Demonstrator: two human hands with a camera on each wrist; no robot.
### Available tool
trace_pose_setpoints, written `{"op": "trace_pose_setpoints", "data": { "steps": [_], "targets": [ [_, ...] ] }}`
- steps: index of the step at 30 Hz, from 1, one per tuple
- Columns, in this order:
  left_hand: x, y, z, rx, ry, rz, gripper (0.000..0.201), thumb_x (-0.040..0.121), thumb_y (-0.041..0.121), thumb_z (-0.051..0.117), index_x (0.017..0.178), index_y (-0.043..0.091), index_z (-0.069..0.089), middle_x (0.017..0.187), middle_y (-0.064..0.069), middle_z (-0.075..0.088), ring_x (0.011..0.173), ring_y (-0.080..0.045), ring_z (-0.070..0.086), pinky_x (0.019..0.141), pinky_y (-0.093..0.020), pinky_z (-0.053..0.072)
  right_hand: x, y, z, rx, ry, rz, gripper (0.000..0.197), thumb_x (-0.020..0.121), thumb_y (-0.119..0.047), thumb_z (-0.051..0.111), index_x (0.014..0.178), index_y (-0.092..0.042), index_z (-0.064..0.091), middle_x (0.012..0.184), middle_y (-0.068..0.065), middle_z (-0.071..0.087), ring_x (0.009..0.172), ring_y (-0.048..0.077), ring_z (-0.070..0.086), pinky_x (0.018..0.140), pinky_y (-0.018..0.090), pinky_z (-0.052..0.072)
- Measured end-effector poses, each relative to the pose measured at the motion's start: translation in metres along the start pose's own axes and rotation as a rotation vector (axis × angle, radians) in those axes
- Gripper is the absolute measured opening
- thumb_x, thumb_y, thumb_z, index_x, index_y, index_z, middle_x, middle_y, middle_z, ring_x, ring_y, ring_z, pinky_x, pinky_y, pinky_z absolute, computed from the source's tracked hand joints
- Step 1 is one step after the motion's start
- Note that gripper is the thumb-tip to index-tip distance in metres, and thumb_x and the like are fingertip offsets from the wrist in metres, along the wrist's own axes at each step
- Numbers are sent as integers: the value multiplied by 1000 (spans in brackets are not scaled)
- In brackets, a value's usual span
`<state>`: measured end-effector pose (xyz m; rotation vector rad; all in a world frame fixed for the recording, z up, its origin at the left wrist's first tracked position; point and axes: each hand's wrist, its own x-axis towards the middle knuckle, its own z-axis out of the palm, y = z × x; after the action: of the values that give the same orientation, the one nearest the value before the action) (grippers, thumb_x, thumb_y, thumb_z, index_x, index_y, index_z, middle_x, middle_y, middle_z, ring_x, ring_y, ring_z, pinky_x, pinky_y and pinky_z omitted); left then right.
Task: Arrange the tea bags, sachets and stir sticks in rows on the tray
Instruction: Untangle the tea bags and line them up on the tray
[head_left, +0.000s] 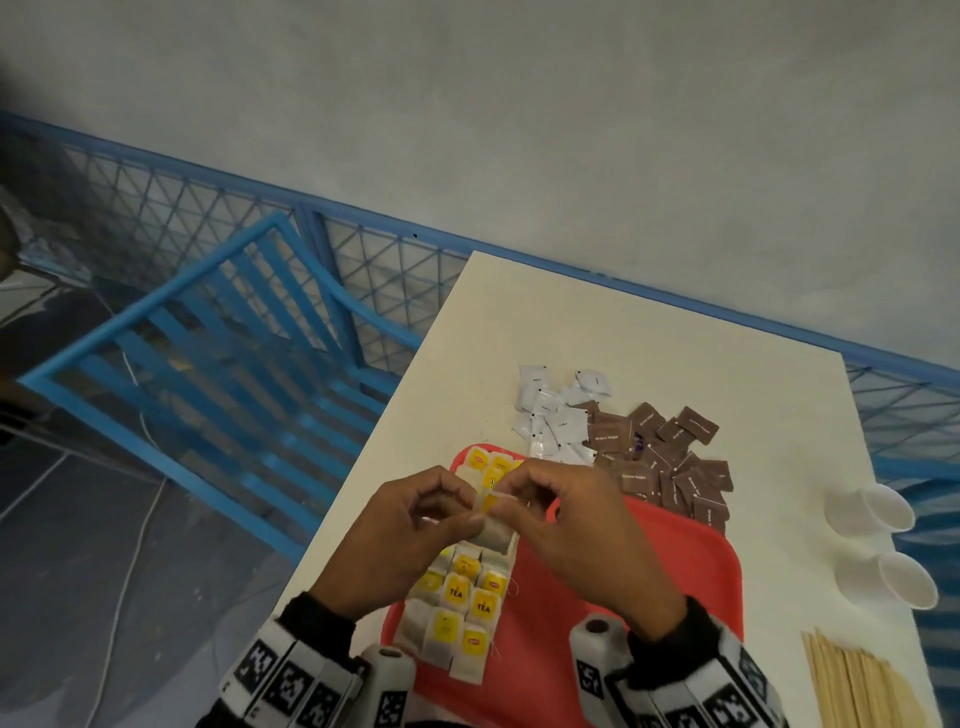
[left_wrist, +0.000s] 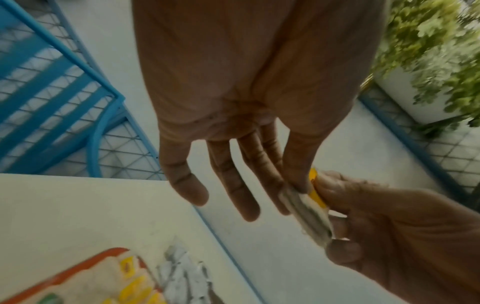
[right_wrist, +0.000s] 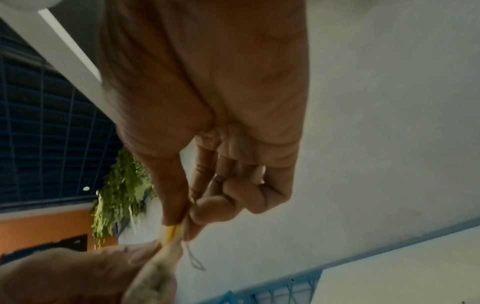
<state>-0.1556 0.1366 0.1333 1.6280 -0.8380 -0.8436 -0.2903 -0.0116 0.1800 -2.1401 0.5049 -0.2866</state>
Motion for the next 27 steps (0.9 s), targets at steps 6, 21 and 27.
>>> {"op": "trace_pose_setpoints", "data": {
  "steps": [6, 21, 27],
  "targets": [
    [-12, -74, -22, 282, 85, -158, 9, 90, 21, 72, 86, 29, 70, 81, 14, 73, 81, -3, 68, 72, -11, 49, 7, 67, 63, -253, -240, 207, 12, 88, -27, 66, 78, -23, 61, 72, -10, 60, 66, 5, 54, 63, 29, 48],
    [-11, -140, -9, 663, -280, -217, 55, 87, 53, 24, 124, 32, 58, 125, 13, 58, 109, -12, 59, 91, -33, 48, 23, 126, 137, -244, -209, 506, 25, 85, -28, 61, 71, -31, 41, 80, -8, 52, 78, 16, 52, 65, 31, 44],
    [-8, -137, 4, 720, -314, -209, 36, 99, 31, 43, 133, 34, 52, 139, 17, 46, 114, -15, 60, 94, -33, 48, 15, 118, 144, -292, -152, 439, 19, 88, -28, 57, 91, -29, 39, 97, -7, 46, 85, 16, 47, 70, 32, 42]
  ]
}}
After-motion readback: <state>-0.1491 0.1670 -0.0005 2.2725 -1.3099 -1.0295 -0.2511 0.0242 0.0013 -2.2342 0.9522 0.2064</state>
